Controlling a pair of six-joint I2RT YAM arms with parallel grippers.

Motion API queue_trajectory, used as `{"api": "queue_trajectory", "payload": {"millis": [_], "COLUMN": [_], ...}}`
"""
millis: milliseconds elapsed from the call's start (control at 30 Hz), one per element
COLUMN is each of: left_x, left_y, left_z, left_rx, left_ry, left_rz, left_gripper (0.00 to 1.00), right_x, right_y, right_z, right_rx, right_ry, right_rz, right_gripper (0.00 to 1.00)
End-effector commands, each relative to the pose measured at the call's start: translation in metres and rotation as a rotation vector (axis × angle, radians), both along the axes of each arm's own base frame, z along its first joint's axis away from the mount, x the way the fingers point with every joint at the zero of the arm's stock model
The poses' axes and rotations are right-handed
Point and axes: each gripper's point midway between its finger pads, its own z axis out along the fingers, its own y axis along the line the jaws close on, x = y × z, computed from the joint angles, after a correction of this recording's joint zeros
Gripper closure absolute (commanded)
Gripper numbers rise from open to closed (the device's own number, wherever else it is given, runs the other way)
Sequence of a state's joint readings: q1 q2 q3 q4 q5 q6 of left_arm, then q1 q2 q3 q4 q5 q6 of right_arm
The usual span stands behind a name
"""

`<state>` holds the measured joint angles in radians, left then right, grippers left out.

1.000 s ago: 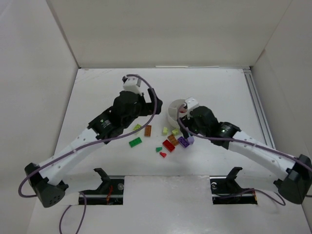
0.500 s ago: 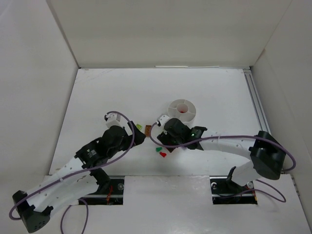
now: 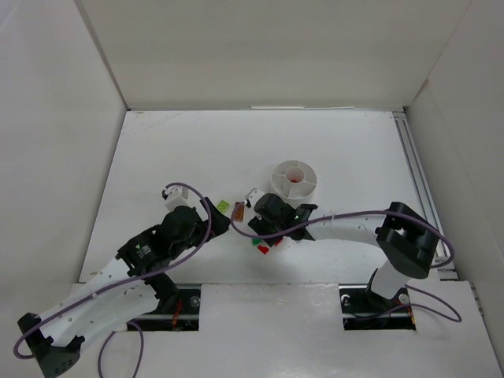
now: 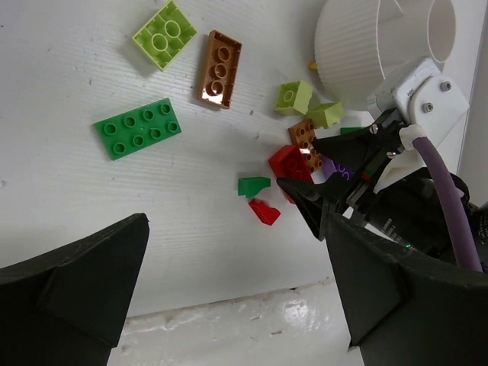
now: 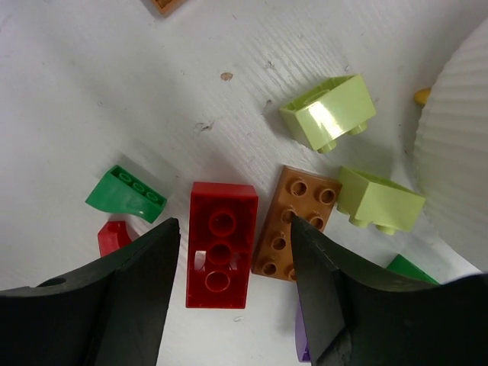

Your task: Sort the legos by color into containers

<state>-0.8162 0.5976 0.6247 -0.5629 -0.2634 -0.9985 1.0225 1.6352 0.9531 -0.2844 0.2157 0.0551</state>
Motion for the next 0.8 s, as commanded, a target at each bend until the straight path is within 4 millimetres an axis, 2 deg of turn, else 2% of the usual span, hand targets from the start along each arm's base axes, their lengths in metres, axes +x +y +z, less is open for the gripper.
{"api": "queue_trajectory", "payload": {"millis": [0,67,100,167,200,300,333,400,433,533,567,633,667,767], "left_x": [0.004,0.004,0.006,0.006,0.006,0.006,0.006,0.007,0.007,0.011,0.011,0.016,0.017,0.023], "left_y": [0.005,0.005,0.004,0.004,0.004,0.004,0.004,0.003,0.003,0.002,0.001,-0.001,0.001,0.000], "left_z": [0.005,0.005,0.005,0.005,0.005,0.005,0.005,0.007,0.006,0.014,0.018,0.024,0.024,0.032], "left_rx": [0.004,0.010,0.009,0.009,0.009,0.016,0.016,0.009,0.016,0.006,0.008,0.003,0.014,0.027], "left_ry": [-0.020,-0.023,-0.024,-0.024,-0.024,-0.027,-0.027,-0.033,-0.036,-0.064,-0.073,-0.095,-0.102,-0.131], "left_rz": [0.034,0.029,0.029,0.029,0.029,0.024,0.024,0.024,0.019,0.022,0.017,0.019,0.021,0.027], "left_gripper": [0.00,0.00,0.00,0.00,0.00,0.00,0.00,0.00,0.00,0.00,0.00,0.00,0.00,0.00], "right_x": [0.006,0.006,0.005,0.005,0.005,0.006,0.005,0.006,0.006,0.007,0.010,0.015,0.019,0.045], "right_y": [0.021,0.021,0.022,0.022,0.022,0.024,0.025,0.026,0.031,0.035,0.037,0.037,0.037,0.024], "right_z": [0.010,0.010,0.010,0.010,0.010,0.011,0.015,0.026,0.041,0.069,0.093,0.120,0.144,0.181], "right_rx": [0.058,0.058,0.063,0.063,0.067,0.075,0.088,0.113,0.155,0.214,0.262,0.308,0.347,0.408], "right_ry": [-0.021,-0.021,-0.017,-0.017,-0.013,-0.018,-0.017,-0.032,-0.050,-0.098,-0.153,-0.226,-0.296,-0.403], "right_rz": [0.015,0.015,0.008,0.008,0.001,0.001,0.006,0.007,0.024,0.053,0.076,0.089,0.104,0.043], "right_gripper": [0.35,0.35,0.39,0.41,0.52,0.57,0.65,0.66,0.66,0.69,0.69,0.69,0.69,0.68]}}
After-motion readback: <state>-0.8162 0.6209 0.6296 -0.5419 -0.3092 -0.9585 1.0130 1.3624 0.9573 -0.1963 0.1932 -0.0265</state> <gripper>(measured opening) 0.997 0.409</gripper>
